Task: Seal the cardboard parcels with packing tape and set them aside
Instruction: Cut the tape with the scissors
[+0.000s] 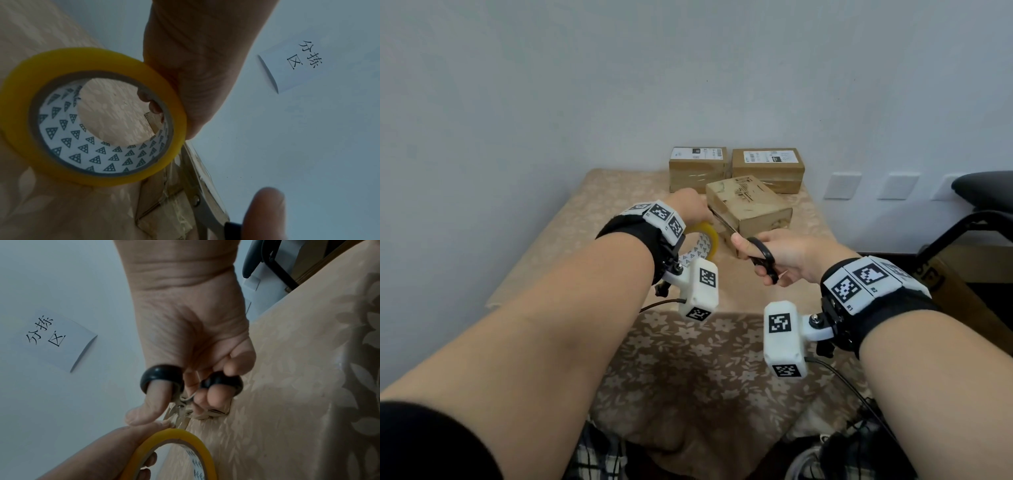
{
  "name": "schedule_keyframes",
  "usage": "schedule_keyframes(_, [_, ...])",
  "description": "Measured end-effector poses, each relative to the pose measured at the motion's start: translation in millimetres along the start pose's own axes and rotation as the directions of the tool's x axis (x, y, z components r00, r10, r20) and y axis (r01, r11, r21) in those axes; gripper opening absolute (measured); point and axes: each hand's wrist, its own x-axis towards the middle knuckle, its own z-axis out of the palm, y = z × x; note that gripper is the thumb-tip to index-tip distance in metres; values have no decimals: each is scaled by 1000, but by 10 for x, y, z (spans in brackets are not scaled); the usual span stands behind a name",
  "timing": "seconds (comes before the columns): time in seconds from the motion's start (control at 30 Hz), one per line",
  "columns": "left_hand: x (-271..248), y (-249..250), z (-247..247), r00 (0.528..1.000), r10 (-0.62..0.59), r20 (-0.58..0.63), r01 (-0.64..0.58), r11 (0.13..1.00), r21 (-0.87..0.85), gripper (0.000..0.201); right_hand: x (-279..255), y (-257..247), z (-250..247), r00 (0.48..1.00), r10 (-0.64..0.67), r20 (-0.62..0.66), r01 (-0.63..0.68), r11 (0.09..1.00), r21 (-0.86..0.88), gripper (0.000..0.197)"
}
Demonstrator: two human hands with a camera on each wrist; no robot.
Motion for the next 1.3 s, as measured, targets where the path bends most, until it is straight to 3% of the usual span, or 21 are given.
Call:
schedule_keyframes(0.17, [-46,30,14,1000,22,5,-22,999,-28,31,21,5,-1,999,-22,-50,23,999,26,58])
schedule_keyframes(0.5, [-78,6,46,997,27,-72,-28,999,-22,26,29,8,-46,997,-49,-65,49,999,0,52])
schedule_keyframes(0.63, [-91,-5,70,996,24,-84,-30,997,-75,7,15,-9,-8,1000,-26,-3,26,1000,5,73])
schedule_keyframes(0.7, [-91,-9,85,998,20,-65,-27,993,-113,11,18,-12,13,1000,-30,4,30,999,14,77])
schedule_keyframes(0.83, [-75,-47,97,998,23,-59,-34,980,-197,26,40,5,7,998,-51,-37,52,998,24,64])
schedule_keyframes(1.07, [-84,-123,95,996,39,-85,-60,962,-267,23,48,15,-11,992,-111,-65,113,993,32,52])
schedule_keyframes(1.17, [-95,-150,93,994,55,-94,-81,951,-300,18,51,4,22,994,-100,-44,102,993,54,65])
schedule_keyframes(1.3, [-100,-176,92,992,65,-112,-97,948,-302,29,71,26,71,996,-92,10,91,994,68,86])
